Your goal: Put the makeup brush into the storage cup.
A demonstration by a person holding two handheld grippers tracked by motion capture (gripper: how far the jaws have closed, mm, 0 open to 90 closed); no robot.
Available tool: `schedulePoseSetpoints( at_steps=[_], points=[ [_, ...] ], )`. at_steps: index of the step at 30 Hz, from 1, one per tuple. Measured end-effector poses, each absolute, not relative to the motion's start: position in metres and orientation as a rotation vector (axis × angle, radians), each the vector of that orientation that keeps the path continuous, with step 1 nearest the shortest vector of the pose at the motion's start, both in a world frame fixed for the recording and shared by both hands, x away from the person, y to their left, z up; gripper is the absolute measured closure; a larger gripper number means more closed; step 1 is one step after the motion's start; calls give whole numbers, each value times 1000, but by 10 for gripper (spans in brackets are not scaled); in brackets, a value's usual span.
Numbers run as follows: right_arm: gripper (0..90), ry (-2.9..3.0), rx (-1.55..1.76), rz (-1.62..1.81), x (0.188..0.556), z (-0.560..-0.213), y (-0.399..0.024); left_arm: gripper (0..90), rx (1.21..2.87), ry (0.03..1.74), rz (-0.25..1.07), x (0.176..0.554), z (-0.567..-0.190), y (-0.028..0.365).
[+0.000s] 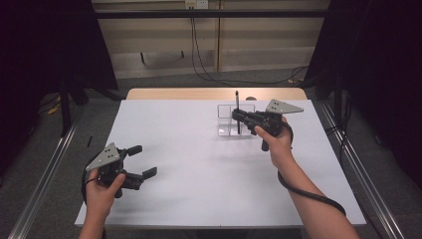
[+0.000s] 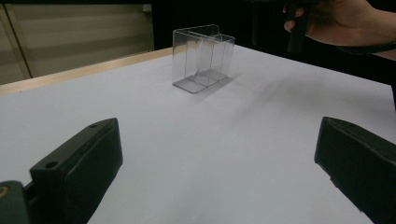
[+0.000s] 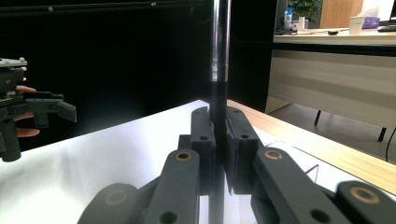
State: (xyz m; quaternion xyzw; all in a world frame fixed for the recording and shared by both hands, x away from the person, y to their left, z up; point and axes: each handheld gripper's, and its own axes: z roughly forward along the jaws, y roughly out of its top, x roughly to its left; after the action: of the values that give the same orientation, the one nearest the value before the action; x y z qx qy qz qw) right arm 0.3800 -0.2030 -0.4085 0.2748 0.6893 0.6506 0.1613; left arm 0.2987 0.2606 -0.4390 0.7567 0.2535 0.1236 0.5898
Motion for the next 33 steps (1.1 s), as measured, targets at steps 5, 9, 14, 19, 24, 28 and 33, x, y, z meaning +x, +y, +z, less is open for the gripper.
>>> schedulePoseSetpoints(
  at_steps=[5, 9, 14, 19, 24, 28, 33],
  points=[
    [834, 1965, 788, 1848, 383, -408, -204, 9, 1761, 593, 289, 299, -439, 261],
    [834, 1957, 799, 1845, 384, -407, -204, 9, 1766, 590, 289, 299, -440, 261],
    [834, 1948, 804, 1846, 387, -406, -205, 9, 1768, 589, 287, 299, -440, 260],
    [834, 1940, 812, 1843, 389, -405, -205, 9, 1767, 588, 287, 299, -440, 260],
    [834, 1932, 823, 1842, 392, -405, -206, 9, 1765, 590, 283, 299, -440, 259],
    [834, 1929, 832, 1843, 393, -406, -207, 9, 1770, 590, 285, 299, -441, 260],
    [834, 1919, 833, 1838, 395, -404, -209, 9, 1769, 593, 289, 299, -441, 260]
  ],
)
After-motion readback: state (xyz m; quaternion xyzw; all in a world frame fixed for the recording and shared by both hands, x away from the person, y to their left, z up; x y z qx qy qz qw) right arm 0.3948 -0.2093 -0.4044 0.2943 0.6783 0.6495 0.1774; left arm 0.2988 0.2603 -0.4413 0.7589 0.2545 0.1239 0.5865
